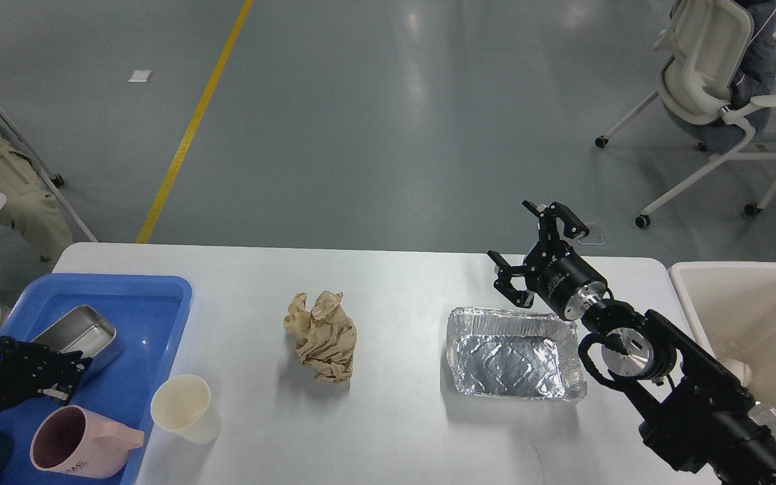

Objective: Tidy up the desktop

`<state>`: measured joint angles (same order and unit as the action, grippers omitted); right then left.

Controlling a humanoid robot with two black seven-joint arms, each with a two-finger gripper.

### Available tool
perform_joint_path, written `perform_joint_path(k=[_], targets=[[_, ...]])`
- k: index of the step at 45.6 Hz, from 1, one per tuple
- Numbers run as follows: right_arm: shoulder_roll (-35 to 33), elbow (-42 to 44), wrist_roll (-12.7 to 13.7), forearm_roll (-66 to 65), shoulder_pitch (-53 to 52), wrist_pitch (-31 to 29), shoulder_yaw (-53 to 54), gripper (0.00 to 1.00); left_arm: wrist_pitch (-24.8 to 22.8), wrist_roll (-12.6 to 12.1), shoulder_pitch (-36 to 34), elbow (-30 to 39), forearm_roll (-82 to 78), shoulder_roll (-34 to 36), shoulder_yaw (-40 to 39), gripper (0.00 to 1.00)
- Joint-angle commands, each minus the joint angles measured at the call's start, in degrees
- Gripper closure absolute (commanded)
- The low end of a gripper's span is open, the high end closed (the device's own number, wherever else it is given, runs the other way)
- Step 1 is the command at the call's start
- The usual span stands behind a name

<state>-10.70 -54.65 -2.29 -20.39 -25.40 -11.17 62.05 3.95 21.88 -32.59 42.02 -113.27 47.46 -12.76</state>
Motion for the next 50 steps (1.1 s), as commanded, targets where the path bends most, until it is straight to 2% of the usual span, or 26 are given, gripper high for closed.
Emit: perform_joint_path(k=[1, 3, 4, 11, 15, 23, 35, 43, 50], targets=[[0.0, 0.1, 0.0, 0.0, 0.0, 0.0, 0.0, 0.0, 0.4, -0.8, -0.1, 0.7, 3.0, 0.1, -0.7, 0.29], [0.0, 0.1, 0.0, 0.0, 0.0, 0.0, 0.0, 0.0, 0.9, -1.0, -0.1, 1.0, 4.7, 0.3, -0.9, 0.12], [0.0, 0.1, 0.0, 0.0, 0.0, 0.0, 0.0, 0.0, 1.3, -1.0, -0.1, 1.1, 5.8, 0.3, -0.9, 0.11], [0.2, 0.0, 0.0, 0.0, 0.0, 0.0, -0.2, 0.0, 3.1, -1.0, 0.0, 4.0, 15.9, 1.6, -1.1, 0.09], [0.1, 0.0, 0.0, -0.1, 0.0, 0.0, -0.2, 0.0, 3.6, -1.3, -0.2, 7.3, 22.4, 4.5, -2.1, 0.08], [0.0, 0.1, 0.0, -0.1, 0.2, 0.0, -1.0, 0.0, 4.2, -5.4, 0.2, 15.4, 34.3, 8.2, -5.4, 0.05], [-0.5, 0.1, 0.1, -0.3, -0.3, 0.1, -1.2, 0.0, 9.3, -8.4, 2.4, 27.1, 51.9, 12.8, -10.6, 0.04], [-0.8, 0.2, 0.1, -1.8, 0.0, 0.6, -1.2, 0.0, 9.8, -9.7, 2.7, 29.9, 69.4, 13.5, -16.4, 0.04], [-2.7, 0.2, 0.1, -1.8, 0.1, 0.7, -1.2, 0.0, 9.8, -11.9, 2.9, 36.8, 79.8, 19.1, -18.4, 0.04]])
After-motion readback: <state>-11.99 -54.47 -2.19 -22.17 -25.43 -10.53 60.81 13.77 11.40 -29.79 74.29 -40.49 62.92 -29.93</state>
